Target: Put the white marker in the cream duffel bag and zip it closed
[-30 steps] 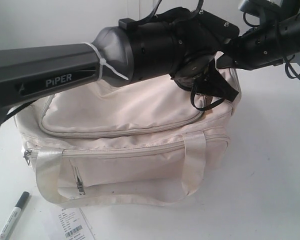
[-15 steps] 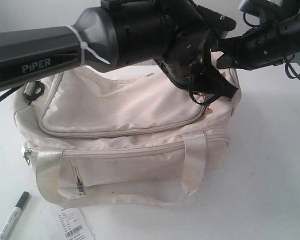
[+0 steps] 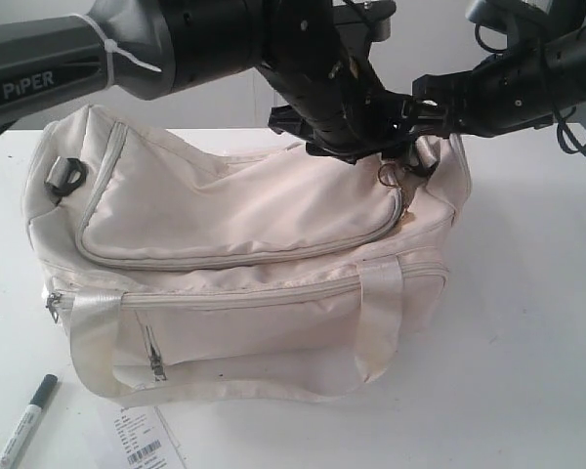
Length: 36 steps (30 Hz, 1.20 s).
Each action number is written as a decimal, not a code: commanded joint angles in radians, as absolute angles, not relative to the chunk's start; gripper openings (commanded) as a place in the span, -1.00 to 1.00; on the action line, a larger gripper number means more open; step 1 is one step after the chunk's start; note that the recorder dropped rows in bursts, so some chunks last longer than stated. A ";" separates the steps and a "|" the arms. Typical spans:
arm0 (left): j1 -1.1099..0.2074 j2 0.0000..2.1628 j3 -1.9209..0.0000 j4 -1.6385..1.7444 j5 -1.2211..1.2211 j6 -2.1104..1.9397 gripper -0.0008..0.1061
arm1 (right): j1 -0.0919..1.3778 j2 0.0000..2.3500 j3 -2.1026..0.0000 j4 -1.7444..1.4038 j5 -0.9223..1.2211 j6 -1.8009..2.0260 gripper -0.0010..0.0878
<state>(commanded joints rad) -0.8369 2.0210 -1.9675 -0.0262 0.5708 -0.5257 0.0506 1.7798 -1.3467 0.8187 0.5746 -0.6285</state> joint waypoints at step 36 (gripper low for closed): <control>-0.823 2.056 -1.967 -0.111 0.574 -0.515 -0.99 | 0.051 1.780 -1.347 0.819 0.575 -0.629 -0.98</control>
<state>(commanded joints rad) -0.8226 2.0558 -1.9675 -0.1106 0.5741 -0.5146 0.0506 1.7798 -1.3467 0.8187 0.5746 -0.6285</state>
